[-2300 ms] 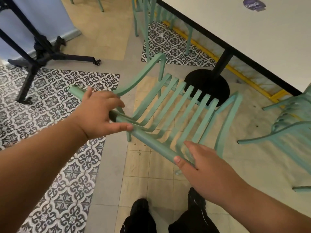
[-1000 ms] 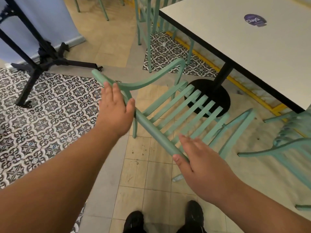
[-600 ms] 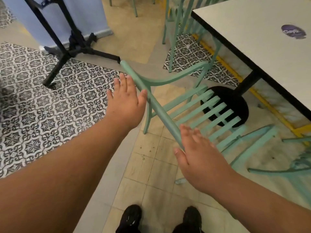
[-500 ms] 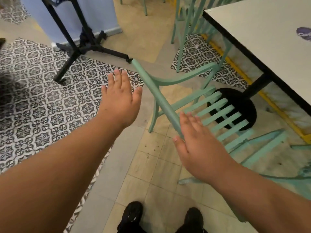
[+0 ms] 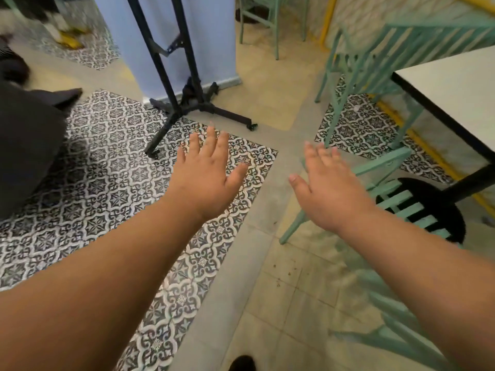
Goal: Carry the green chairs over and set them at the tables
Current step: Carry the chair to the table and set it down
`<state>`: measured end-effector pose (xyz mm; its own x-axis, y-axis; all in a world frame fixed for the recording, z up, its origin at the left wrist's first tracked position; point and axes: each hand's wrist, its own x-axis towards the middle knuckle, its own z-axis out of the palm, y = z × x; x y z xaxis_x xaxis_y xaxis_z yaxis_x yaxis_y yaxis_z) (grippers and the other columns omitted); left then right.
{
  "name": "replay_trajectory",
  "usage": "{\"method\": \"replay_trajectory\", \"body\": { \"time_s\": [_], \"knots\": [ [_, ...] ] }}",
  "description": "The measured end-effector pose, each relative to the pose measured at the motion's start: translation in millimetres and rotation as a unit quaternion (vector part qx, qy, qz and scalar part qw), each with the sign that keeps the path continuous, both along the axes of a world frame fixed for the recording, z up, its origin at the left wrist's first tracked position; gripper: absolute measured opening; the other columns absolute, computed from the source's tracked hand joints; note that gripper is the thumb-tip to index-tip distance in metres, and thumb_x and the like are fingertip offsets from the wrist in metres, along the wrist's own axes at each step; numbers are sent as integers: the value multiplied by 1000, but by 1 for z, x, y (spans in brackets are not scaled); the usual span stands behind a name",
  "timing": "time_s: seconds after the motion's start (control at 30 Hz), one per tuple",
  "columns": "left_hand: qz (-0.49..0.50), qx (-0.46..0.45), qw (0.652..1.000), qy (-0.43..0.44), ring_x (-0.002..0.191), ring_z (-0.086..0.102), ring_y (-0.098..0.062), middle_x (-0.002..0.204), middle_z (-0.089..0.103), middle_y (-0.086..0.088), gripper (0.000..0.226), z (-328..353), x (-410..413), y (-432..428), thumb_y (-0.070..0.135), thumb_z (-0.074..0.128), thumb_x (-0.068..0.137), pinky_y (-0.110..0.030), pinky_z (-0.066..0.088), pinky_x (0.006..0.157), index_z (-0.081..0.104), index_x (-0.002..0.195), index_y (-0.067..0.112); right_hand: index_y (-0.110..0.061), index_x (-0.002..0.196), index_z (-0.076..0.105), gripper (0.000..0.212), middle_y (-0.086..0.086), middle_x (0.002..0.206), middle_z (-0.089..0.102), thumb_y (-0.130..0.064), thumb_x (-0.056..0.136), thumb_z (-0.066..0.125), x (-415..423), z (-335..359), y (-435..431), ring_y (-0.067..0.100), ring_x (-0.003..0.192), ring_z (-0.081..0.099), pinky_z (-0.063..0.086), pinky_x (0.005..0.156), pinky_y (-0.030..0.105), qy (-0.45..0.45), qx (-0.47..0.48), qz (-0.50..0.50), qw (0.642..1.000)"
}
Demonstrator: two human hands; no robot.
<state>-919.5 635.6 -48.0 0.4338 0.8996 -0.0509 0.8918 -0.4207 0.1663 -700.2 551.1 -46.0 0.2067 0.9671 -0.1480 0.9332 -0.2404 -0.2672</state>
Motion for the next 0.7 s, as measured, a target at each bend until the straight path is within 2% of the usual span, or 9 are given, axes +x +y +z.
{"method": "replay_trajectory", "body": {
  "time_s": [0.27,0.43,0.57,0.7],
  "knots": [
    [-68,-38,995,59,154,-12,-29,169,-9,-2,80,22,-22,41,74,5,94,-56,4,124,-12,160,32,-15,162,7,78,16,167,15,-59,102,30,22,23,31,37,154,7,9,124,53,-32,-52,-43,997],
    [-100,-42,990,88,154,-13,-29,168,-11,-2,81,16,-2,79,74,8,95,-55,4,124,-15,159,30,-19,161,6,85,15,167,15,-70,95,20,53,13,53,37,154,6,7,124,53,-32,-80,-44,995],
    [-120,-65,985,106,152,-19,-28,167,-18,-1,82,15,22,124,75,9,94,-54,0,125,-24,156,33,-23,161,-2,88,13,169,7,-75,91,12,75,1,84,32,155,-2,0,124,51,-14,-104,-40,994],
    [-145,-62,982,102,154,-18,-26,168,-15,0,83,16,38,177,74,13,94,-53,1,125,-20,158,33,-24,162,1,93,12,169,10,-79,87,8,95,-3,119,32,155,3,3,124,52,-15,-114,-48,992]
  ]
}}
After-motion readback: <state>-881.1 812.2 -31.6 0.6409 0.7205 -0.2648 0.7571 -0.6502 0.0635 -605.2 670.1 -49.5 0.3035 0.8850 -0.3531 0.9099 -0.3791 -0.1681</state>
